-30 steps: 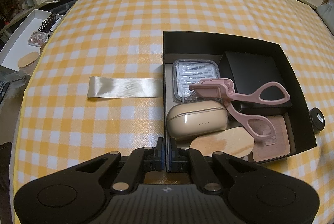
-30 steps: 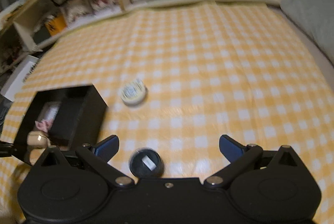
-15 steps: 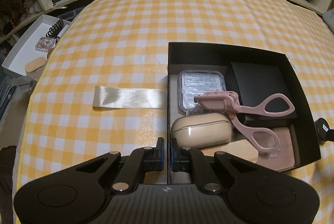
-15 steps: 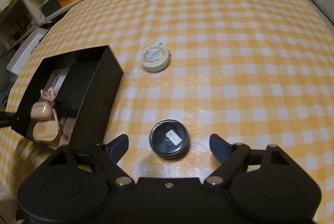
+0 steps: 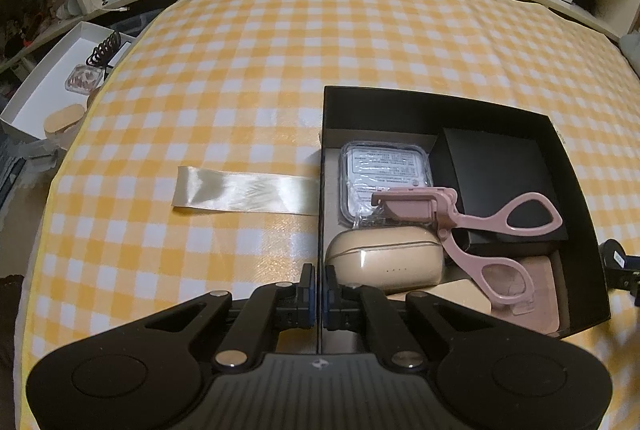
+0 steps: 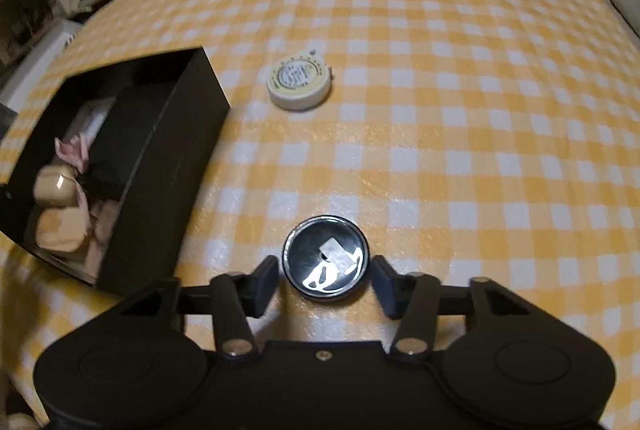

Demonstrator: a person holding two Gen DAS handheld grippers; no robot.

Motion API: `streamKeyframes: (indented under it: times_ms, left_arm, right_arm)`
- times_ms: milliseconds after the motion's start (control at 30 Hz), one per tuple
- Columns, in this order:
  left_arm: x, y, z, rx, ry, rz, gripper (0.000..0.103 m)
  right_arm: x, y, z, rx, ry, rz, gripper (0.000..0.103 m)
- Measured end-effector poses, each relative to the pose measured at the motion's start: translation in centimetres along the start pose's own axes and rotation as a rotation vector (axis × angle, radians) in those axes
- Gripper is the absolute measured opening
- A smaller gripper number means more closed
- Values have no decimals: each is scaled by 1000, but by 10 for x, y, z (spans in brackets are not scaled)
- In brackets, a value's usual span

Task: Organize rigid objects
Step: 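Move the right tool to the round black jar and grasp it, then carry the black jar into the tray and release it beside the clear case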

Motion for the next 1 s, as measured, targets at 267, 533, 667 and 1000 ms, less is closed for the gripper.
streamKeyframes:
  times_ms: [267,533,667,1000]
  left_arm:
    - [-4,-4,-3,0,30,8,3]
    - [0,-5,-1,7,22,-11,3]
    - [2,-4,0,7,17,-15,3]
    - [6,-4,2,6,8,-20,3]
  right_arm:
    - [-2,-5,-5,15,42,10,50]
    - [0,-4,-8,24,42,4,49]
    - [-1,5,-6,48,40,-3,49]
    - [-15,48,-3,151,35,-51,49]
Point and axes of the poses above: each gripper's, at about its wrist camera, not at the fingertips, and y roughly against the way its jaws point, x to its right, z to its underside, the point moved 5 cm from there along -y, roughly the way its jaws point, and after that the axes turned 13 degrees about -x, right-handed, at the moved point
